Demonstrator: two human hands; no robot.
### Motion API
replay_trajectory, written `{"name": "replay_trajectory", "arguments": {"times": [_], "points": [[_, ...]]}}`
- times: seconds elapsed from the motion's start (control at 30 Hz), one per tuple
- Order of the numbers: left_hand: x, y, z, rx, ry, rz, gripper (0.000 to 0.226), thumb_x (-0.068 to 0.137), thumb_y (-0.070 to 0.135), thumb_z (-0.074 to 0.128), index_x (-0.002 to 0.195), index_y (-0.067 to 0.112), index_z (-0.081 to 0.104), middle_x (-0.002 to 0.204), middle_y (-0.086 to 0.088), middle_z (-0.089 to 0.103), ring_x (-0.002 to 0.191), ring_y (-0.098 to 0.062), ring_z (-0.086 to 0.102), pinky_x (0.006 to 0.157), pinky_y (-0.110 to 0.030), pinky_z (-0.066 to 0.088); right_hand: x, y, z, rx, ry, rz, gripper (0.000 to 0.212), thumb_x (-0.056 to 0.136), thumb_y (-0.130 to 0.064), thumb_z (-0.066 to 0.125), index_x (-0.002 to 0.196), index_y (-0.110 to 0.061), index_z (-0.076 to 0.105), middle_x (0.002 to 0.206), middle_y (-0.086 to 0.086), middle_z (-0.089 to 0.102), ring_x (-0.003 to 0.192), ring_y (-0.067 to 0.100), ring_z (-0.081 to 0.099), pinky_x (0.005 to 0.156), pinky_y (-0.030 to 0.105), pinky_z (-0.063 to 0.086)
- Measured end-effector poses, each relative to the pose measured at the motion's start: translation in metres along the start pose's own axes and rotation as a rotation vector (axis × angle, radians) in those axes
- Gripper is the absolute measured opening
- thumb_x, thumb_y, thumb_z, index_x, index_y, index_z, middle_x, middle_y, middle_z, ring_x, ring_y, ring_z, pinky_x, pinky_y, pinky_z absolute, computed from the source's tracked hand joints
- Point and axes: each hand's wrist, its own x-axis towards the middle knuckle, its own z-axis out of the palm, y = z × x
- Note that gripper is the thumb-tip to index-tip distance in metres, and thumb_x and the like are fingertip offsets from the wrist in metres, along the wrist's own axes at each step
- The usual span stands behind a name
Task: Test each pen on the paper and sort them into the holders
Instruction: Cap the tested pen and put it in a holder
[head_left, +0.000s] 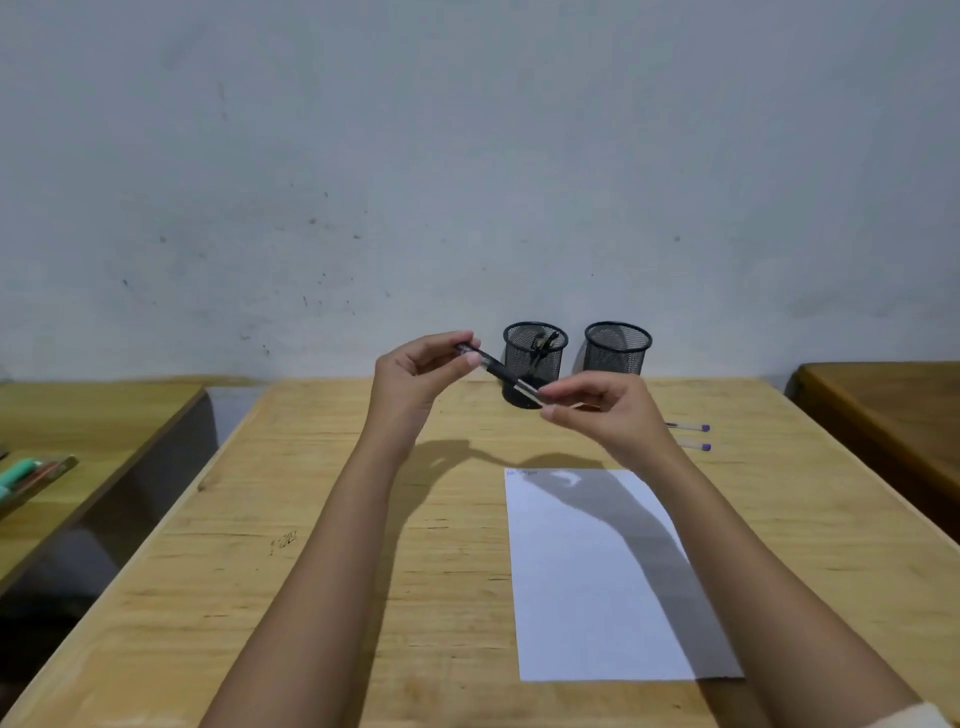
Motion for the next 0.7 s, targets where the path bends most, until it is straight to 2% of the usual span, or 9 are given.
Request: {"name": "replay_trajectory", "arguments": {"times": [0.1,0.17,0.27,0.37,0.5,0.57,0.63,0.7], "points": [[0.007,0.011,0.021,0.013,-0.034,0.017,0.026,0.078,-0.005,0.068,0.103,0.002,0.068,0.091,-0.002,0.072,0.081,-0.005,0.067,0.078,-0.013,0.050,-0.001,-0.001,-0.004,-0.163,-0.027,0.000,0.023,0.070,0.000,0.077,0.079,-0.021,0.073,0.069,-0.005,0.070,0.063,0.008,0.064,0.053,0.021,0.049],[0.012,0.015,0.034,0.022,-0.069,0.024,0.027,0.078,-0.006,0.067,0.105,0.002,0.067,0.091,-0.003,0.071,0.079,-0.004,0.067,0.077,-0.013,0.050,0.003,0.001,-0.005,-0.246,-0.018,-0.004,0.027,0.069,-0.001,0.077,0.079,-0.026,0.071,0.071,-0.002,0.070,0.064,0.010,0.064,0.060,0.025,0.053],[0.024,0.016,0.052,0.068,-0.156,0.038,0.028,0.079,-0.003,0.068,0.105,0.006,0.068,0.095,-0.003,0.072,0.086,-0.006,0.068,0.080,-0.015,0.051,0.011,0.006,-0.009,-0.296,0.003,0.013,0.025,0.068,0.000,0.077,0.080,-0.021,0.069,0.073,0.001,0.068,0.066,0.013,0.062,0.070,0.026,0.055],[0.040,0.013,0.060,0.109,-0.232,0.034,0.023,0.083,0.005,0.067,0.105,0.012,0.069,0.100,-0.004,0.073,0.097,-0.011,0.067,0.088,-0.019,0.051,0.023,0.012,-0.017,-0.218,0.020,0.071,0.022,0.070,0.006,0.073,0.077,-0.014,0.065,0.074,0.004,0.067,0.064,0.014,0.059,0.064,0.021,0.050],[0.070,-0.014,0.053,0.209,-0.187,-0.016,0.023,0.086,0.014,0.065,0.109,0.012,0.068,0.107,-0.003,0.071,0.102,-0.011,0.066,0.094,-0.022,0.049,0.047,0.027,-0.030,-0.071,0.162,0.093,0.026,0.075,0.009,0.068,0.076,-0.013,0.053,0.075,0.004,0.063,0.061,0.008,0.059,0.064,0.017,0.048],[0.085,-0.036,0.048,0.374,-0.157,-0.060,0.032,0.087,0.020,0.065,0.118,0.011,0.063,0.117,-0.002,0.067,0.107,-0.010,0.063,0.098,-0.023,0.044,0.064,0.035,-0.034,0.076,0.245,0.102,0.028,0.077,0.008,0.066,0.080,-0.014,0.047,0.077,0.006,0.061,0.068,0.008,0.062,0.071,0.019,0.051],[0.095,-0.056,0.045,0.527,-0.167,-0.134,0.046,0.089,0.026,0.062,0.131,0.009,0.053,0.132,-0.003,0.057,0.119,-0.013,0.055,0.099,-0.020,0.038,0.083,0.042,-0.034,0.157,0.321,0.110,0.025,0.082,0.003,0.063,0.082,-0.015,0.045,0.083,0.009,0.060,0.079,0.018,0.062,0.077,0.029,0.051],[0.098,-0.070,0.046,0.578,-0.189,-0.183,0.057,0.090,0.031,0.060,0.138,0.007,0.042,0.141,-0.004,0.047,0.129,-0.017,0.045,0.100,-0.022,0.035,0.100,0.044,-0.030,0.218,0.387,0.101,0.019,0.087,-0.002,0.057,0.082,-0.015,0.045,0.088,0.012,0.059,0.085,0.022,0.063,0.078,0.028,0.054]]}}
